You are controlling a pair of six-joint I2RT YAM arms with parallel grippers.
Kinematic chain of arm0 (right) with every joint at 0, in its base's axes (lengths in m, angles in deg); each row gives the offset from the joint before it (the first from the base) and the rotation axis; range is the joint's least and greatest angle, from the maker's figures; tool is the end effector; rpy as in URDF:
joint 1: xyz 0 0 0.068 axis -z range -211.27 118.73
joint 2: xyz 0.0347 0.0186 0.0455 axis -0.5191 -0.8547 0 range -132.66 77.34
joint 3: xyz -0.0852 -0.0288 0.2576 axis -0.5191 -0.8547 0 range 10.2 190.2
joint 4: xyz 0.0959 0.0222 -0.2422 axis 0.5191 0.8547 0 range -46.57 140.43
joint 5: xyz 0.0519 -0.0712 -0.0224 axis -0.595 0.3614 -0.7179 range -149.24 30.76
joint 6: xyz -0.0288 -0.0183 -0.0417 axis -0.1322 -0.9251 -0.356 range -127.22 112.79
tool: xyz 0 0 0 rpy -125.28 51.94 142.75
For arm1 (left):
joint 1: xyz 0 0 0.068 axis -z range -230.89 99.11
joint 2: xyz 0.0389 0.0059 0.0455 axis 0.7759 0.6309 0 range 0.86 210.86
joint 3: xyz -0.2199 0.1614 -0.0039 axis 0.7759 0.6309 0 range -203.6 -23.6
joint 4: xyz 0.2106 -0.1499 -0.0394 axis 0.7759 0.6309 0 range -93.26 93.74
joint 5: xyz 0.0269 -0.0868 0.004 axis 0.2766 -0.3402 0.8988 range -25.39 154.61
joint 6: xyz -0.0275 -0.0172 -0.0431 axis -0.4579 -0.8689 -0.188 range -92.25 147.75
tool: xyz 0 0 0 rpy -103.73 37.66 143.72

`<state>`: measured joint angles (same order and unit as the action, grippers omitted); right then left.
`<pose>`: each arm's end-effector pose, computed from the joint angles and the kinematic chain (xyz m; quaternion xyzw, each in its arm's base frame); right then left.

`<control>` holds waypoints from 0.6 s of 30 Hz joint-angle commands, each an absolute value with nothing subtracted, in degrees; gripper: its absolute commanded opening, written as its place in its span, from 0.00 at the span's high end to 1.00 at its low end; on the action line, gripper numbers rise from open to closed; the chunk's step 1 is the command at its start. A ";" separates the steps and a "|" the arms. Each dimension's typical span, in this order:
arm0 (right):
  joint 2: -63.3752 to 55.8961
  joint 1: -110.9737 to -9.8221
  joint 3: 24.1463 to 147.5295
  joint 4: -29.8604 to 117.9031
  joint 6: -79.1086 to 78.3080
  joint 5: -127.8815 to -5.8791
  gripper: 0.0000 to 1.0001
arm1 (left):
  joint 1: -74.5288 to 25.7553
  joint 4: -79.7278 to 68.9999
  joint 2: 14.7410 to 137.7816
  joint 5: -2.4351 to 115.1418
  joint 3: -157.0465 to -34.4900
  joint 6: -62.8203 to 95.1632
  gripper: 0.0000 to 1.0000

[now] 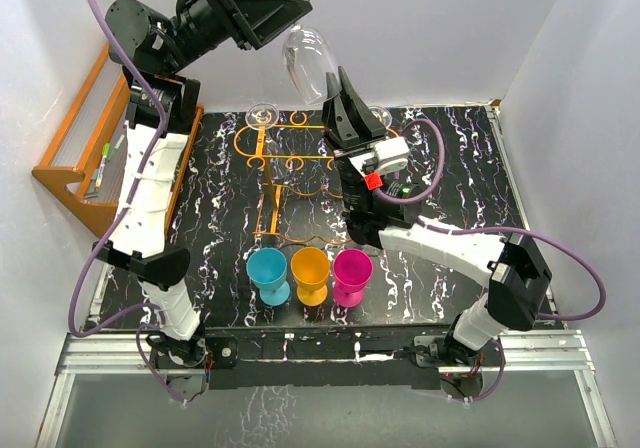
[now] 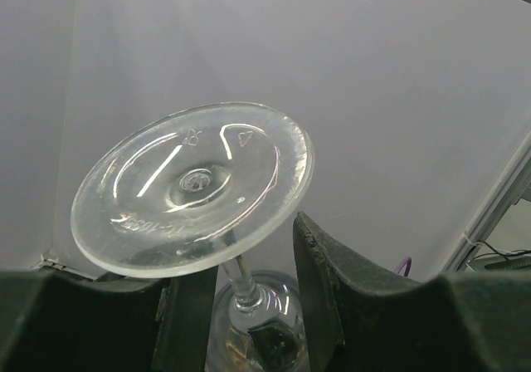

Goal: Place the wine glass upside down on the wine glass rack

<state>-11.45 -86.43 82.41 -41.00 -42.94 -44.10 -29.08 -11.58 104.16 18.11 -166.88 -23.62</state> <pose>0.1832 0.2467 0.4654 -0.0450 0.2257 0.1392 0.9631 0.2648 -0.1337 0.6474 0.2733 0.4103 -0.6246 0.6057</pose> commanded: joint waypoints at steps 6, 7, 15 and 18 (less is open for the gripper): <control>-8.81 -86.51 83.73 -49.31 -44.55 -44.03 0.92 | -29.27 -14.07 100.01 17.40 -165.81 -24.90 0.46; -8.79 -86.53 83.88 -49.32 -44.71 -44.03 0.92 | -29.27 -14.07 99.92 17.40 -165.81 -24.90 0.45; -8.19 -86.53 83.94 -49.70 -45.33 -44.19 0.92 | -29.99 -14.14 99.69 17.36 -165.49 -26.27 0.36; -7.96 -86.47 83.98 -50.08 -45.33 -44.49 0.92 | -30.14 -14.55 99.49 17.13 -164.24 -27.00 0.34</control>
